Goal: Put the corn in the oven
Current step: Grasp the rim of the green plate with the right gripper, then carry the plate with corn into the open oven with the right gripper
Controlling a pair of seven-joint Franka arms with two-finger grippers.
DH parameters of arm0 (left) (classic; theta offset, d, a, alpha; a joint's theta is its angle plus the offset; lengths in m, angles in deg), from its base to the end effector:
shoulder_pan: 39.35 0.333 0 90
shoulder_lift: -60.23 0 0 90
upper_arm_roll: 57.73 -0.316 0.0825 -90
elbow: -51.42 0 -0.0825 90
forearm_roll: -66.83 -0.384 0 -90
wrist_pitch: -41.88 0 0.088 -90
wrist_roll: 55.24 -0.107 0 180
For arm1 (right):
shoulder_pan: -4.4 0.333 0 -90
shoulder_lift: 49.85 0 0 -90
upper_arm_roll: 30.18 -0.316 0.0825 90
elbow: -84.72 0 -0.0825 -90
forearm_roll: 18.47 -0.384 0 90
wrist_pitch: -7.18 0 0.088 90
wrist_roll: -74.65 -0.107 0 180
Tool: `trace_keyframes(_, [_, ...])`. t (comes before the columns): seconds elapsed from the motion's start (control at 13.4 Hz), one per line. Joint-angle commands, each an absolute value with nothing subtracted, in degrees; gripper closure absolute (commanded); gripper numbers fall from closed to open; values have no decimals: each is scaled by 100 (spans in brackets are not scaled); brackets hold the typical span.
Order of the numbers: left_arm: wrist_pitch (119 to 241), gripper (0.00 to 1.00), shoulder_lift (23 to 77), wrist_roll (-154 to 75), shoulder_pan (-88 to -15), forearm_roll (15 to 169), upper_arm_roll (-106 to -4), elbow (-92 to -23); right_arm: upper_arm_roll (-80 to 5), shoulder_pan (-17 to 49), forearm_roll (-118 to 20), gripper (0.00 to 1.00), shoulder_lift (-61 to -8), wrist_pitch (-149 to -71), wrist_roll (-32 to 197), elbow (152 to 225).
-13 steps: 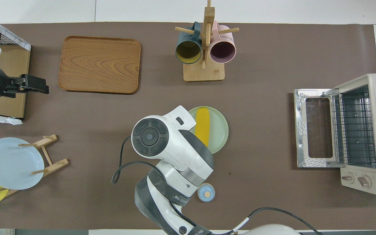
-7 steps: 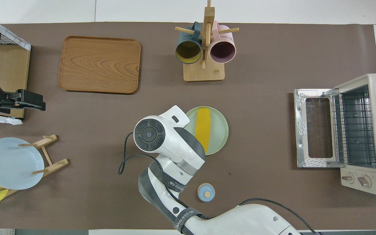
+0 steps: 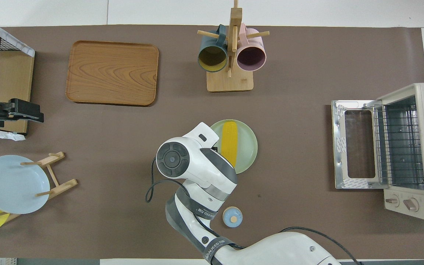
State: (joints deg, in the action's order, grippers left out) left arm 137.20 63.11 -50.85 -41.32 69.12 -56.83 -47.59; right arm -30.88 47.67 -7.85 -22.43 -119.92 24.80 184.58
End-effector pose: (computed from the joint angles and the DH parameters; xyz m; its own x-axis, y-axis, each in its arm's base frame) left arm 0.5427 -0.0313 0.5856 0.9994 0.0302 -0.0172 0.0308 -0.9988 0.0377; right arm 0.4813 0.4550 0.3017 0.9948 0.0132 0.1010 0.0032 -0.9951 0.0992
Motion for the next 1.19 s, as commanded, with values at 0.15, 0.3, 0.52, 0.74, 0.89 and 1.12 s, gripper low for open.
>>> trace_keyframes(0.15, [13927,0,6349,-5129,-4049,6798,-5597,-4913,-3132,4606,-634,59,-2462,-12026,2667,18799])
trace_keyframes(0.3, [13961,0,6340,-5129,-4049,6798,-5597,-4913,-3132,4606,-634,73,-2462,-12035,2675,18808])
trace_keyframes(0.52, [13962,0,6340,-5129,-4067,6798,-5597,-4921,-3132,4571,-634,100,-2462,-11930,2754,18791])
trace_keyframes(0.74, [14058,0,6349,-5138,-4067,6798,-5588,-4939,-3114,4448,-617,100,-2454,-11168,3341,18371])
trace_keyframes(0.89, [14163,0,6340,-5138,-4050,6798,-5588,-4939,-3088,4378,-556,100,-2427,-10369,3702,17853])
trace_keyframes(1.12, [13998,0,6173,-5138,-4041,6798,-5597,-4616,-3062,4264,-283,100,-2619,-9699,3739,17771])
